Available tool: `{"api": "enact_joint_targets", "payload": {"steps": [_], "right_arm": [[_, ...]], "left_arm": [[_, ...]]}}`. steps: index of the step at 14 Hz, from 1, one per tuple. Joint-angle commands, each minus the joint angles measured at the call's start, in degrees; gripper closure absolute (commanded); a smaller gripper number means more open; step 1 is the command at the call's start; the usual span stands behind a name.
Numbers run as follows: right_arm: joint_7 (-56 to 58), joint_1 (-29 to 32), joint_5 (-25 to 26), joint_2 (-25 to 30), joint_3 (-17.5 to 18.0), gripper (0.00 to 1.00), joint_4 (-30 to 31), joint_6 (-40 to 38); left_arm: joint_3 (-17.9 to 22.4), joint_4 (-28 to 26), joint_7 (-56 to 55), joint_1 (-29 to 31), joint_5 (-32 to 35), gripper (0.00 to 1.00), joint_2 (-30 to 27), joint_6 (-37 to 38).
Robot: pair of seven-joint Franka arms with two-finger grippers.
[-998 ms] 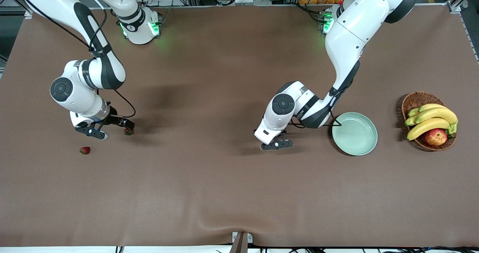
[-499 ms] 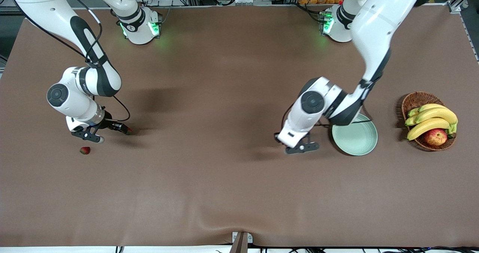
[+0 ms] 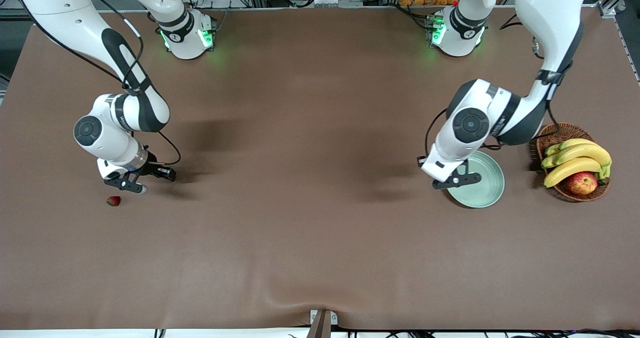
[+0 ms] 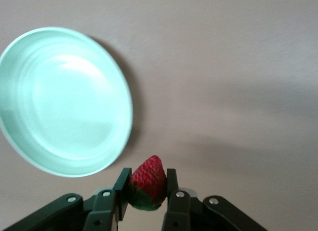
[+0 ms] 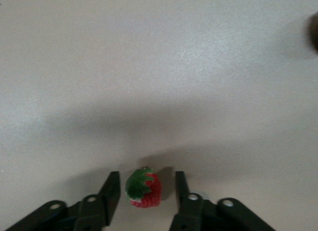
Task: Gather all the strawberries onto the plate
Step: 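Drop the strawberry onto the plate while the right gripper grasps another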
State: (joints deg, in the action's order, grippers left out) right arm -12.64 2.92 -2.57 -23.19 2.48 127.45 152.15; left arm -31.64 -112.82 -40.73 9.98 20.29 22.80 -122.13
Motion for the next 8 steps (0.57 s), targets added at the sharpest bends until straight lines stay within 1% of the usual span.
{"api": "enact_joint_targets", "payload": {"steps": [1, 4, 5, 7, 8], "right_arm": [[-0.5, -0.2, 0.2, -1.7, 0.2, 0.56, -1.1, 0.7], [-0.6, -0.2, 0.2, -2.0, 0.2, 0.56, -1.1, 0.8], [-0.5, -0.2, 0.2, -2.0, 0.2, 0.59, -1.1, 0.9], [-0.7, -0.5, 0.2, -1.8, 0.3, 0.95, -1.1, 0.3], [-1.6, -0.9, 0.2, -1.3, 0.3, 1.00, -1.1, 0.0]], "left_arm": [[-0.8, -3.9, 1.1, 3.1, 1.9, 1.00, -1.6, 0.5], [-0.9, -6.3, 1.2, 6.5, 6.6, 1.00, -1.1, -0.2], [-0.9, -6.3, 1.2, 7.5, 7.0, 1.00, -0.8, -0.4], [-0.8, -6.4, 1.2, 7.9, 7.7, 1.00, 0.5, -2.0], [-0.8, -6.5, 1.2, 8.7, 8.8, 1.00, 1.5, -3.3]]}}
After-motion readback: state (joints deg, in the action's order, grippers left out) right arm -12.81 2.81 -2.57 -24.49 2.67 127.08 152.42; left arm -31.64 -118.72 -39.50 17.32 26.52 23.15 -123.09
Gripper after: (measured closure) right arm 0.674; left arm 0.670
